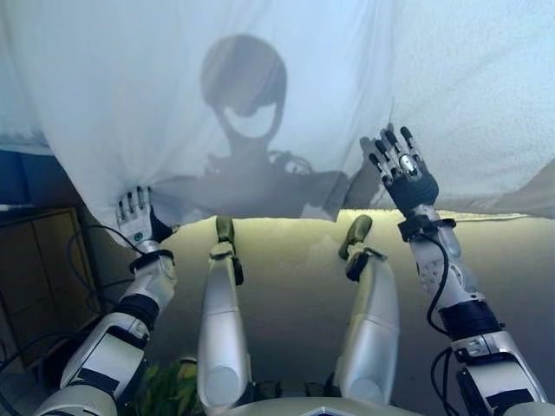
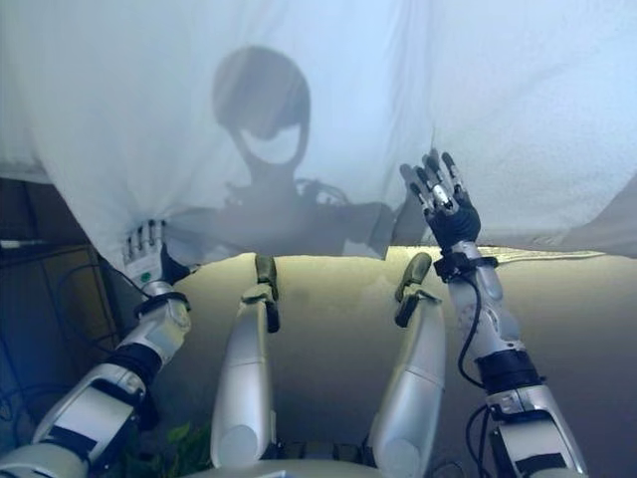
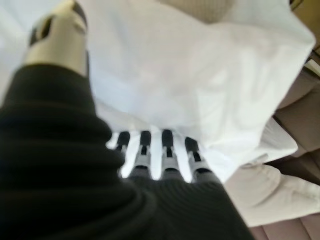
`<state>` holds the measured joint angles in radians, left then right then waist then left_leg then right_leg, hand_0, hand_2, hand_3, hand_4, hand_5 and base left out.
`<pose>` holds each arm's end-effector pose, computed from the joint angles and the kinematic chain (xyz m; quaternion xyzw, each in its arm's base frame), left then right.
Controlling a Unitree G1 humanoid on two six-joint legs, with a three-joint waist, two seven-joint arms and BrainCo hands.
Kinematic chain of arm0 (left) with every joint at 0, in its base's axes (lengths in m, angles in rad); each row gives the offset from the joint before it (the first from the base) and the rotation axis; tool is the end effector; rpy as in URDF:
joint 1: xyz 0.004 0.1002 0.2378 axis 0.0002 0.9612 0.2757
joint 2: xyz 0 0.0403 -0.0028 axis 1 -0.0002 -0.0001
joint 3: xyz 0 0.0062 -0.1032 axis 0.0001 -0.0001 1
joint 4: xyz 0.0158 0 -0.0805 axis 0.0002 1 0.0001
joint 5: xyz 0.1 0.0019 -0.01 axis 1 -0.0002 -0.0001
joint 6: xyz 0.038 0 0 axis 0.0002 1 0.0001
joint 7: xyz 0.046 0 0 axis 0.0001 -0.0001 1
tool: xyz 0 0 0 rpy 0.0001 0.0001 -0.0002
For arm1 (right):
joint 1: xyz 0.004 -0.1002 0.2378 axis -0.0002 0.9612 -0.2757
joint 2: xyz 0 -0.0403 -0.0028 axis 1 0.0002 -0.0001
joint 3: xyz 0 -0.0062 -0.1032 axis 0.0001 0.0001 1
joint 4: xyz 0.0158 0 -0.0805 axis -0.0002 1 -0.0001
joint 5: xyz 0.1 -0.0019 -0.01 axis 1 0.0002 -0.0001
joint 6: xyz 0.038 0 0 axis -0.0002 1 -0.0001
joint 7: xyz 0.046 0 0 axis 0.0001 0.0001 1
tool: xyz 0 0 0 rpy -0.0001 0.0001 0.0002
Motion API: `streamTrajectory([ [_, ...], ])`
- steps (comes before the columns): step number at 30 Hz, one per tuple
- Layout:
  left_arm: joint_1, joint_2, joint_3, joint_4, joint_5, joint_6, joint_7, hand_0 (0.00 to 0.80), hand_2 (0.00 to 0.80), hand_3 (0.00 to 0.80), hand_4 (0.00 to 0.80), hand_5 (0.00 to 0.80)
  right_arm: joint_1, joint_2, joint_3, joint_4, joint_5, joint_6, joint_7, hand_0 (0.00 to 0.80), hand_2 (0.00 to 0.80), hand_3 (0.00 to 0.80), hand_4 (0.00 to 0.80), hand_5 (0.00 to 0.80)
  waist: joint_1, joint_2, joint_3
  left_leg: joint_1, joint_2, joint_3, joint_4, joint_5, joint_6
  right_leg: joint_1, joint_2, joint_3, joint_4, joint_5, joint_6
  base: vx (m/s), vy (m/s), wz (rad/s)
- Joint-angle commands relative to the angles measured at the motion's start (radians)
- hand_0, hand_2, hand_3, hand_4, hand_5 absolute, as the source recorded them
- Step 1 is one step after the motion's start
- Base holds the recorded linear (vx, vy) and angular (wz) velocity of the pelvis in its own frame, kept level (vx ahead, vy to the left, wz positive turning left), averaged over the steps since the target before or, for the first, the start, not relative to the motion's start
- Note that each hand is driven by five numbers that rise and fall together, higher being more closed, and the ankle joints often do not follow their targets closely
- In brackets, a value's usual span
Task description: Make the bed neatly
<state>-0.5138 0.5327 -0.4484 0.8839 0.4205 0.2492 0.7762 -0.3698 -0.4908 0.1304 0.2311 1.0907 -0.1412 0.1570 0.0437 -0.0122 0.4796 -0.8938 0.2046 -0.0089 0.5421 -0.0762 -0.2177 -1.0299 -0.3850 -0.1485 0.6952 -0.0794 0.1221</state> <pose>0.2696 0.2522 0.0188 0.6261 0.0654 0.2611 0.7318 0.2713 -0.2164 0.1072 0.2761 -0.1179 0.1177 0.9466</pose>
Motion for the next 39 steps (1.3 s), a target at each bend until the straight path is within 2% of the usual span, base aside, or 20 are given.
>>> streamTrajectory([
  [1,0.032,0.105,0.118,0.106,-0.046,0.012,-0.018,0.0,0.0,0.0,0.0,0.0,0.009,-0.019,-0.034,-0.109,0.024,-0.038,0.03,0.0,0.0,0.0,0.0,0.0,0.046,-0.056,0.036,-0.116,-0.03,-0.066,0.07,0.081,0.062,0.025,-0.038,0.015,-0.191,0.285,0.126,-0.043,-0.041,-0.01],
  [7,0.028,0.107,0.103,0.149,-0.076,-0.026,-0.047,0.0,0.0,0.0,0.0,0.0,-0.01,-0.031,-0.027,-0.096,0.045,-0.039,0.036,0.0,0.0,0.0,0.0,0.0,0.057,-0.069,0.04,-0.199,-0.03,-0.081,0.123,0.063,0.069,-0.032,-0.037,0.001,-0.153,0.274,0.123,-0.042,-0.013,-0.03],
  [10,0.028,0.096,0.082,0.175,-0.081,-0.039,-0.177,0.0,0.0,0.0,0.0,0.0,-0.018,-0.034,-0.026,-0.095,0.048,-0.036,0.044,0.0,0.0,0.0,0.0,0.0,0.057,-0.074,0.04,-0.229,-0.027,-0.086,0.137,0.061,0.07,-0.05,-0.033,-0.005,-0.144,0.268,0.122,-0.045,0.008,-0.06],
  [14,0.016,0.072,0.035,0.246,-0.101,-0.017,-0.324,0.0,0.0,0.0,0.0,0.0,-0.041,-0.03,-0.019,-0.091,0.043,-0.024,0.053,0.0,0.0,0.0,0.0,0.0,0.048,-0.081,0.04,-0.249,-0.022,-0.087,0.141,0.063,0.076,-0.058,-0.024,-0.012,-0.148,0.267,0.12,-0.044,0.021,-0.01],
  [25,0.0,0.014,-0.041,0.383,-0.049,0.026,-0.521,0.0,0.0,0.0,0.0,0.0,-0.066,0.019,0.003,-0.077,0.038,-0.04,0.077,0.0,0.0,0.0,0.0,0.0,0.034,-0.104,0.04,-0.247,-0.022,-0.093,0.125,0.053,0.086,-0.035,-0.001,-0.032,-0.191,0.274,0.116,-0.013,-0.024,-0.09],
  [34,0.006,-0.014,-0.059,0.45,-0.062,0.064,-0.628,0.0,0.0,0.0,0.0,0.0,-0.059,0.06,0.016,-0.099,0.019,-0.054,0.065,0.0,0.0,0.0,0.0,0.0,0.03,-0.113,0.04,-0.216,-0.023,-0.096,0.102,0.047,0.093,-0.003,0.007,-0.043,-0.22,0.282,0.114,0.001,-0.041,-0.01],
  [39,0.01,-0.032,-0.062,0.486,-0.044,0.11,-0.757,0.0,0.0,0.0,0.0,0.0,-0.056,0.078,0.022,-0.102,0.015,-0.057,0.062,0.0,0.0,0.0,0.0,0.0,0.025,-0.119,0.04,-0.214,-0.021,-0.099,0.101,0.043,0.098,-0.004,0.012,-0.045,-0.217,0.283,0.111,-0.001,-0.006,0.0],
])
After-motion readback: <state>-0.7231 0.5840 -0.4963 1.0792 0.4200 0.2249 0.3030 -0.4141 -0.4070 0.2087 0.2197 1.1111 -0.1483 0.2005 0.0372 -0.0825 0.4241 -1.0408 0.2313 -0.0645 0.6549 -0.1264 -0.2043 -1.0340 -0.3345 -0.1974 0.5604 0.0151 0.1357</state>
